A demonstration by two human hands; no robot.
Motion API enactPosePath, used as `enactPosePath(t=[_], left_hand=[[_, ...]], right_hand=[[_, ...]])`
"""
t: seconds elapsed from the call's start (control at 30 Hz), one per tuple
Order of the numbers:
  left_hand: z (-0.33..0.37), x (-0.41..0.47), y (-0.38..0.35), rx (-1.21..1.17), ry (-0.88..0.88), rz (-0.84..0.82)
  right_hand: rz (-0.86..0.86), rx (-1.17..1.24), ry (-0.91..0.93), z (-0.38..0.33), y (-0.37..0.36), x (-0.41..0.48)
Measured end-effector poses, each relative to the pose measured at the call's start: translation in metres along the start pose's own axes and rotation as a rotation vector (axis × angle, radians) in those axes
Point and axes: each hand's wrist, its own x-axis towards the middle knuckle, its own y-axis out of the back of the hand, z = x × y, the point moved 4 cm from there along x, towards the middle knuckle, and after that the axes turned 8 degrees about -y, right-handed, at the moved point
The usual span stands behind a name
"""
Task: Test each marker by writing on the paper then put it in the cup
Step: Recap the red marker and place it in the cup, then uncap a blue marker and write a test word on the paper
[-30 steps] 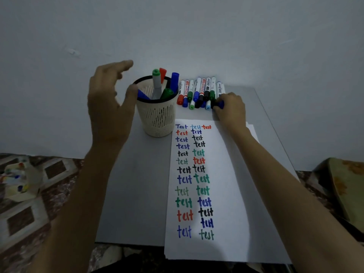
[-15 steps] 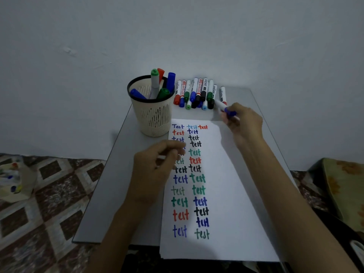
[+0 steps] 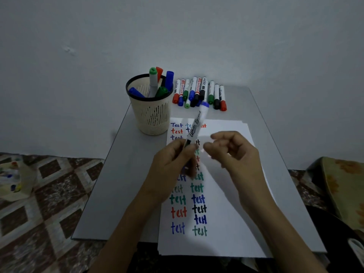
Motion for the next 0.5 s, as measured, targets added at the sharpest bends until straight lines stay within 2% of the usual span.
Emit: enactPosePath(t=[0.07, 0.13, 0.3, 0.5], left_hand=[[-0.003, -0.007, -0.009, 0.126, -0.004, -0.159], [-0.005, -0.017, -0.019, 0.217, -0.041, -0.229], [-0.003, -0.023, -0.019, 0.368, -0.196, -0.147], [-0.001, -0.019, -0.015, 0.341, -0.205, -0.139]], right_hand=[[-0.023, 0.035, -0.059, 0.003, 0.0, 0.003], [-0.075, 0.106, -0.125, 0.007, -0.003, 0.003], [-0.104, 0.183, -0.177, 0.014, -0.004, 0.001], [-0.146, 0.22, -0.175, 0.014, -0.003, 0.003]])
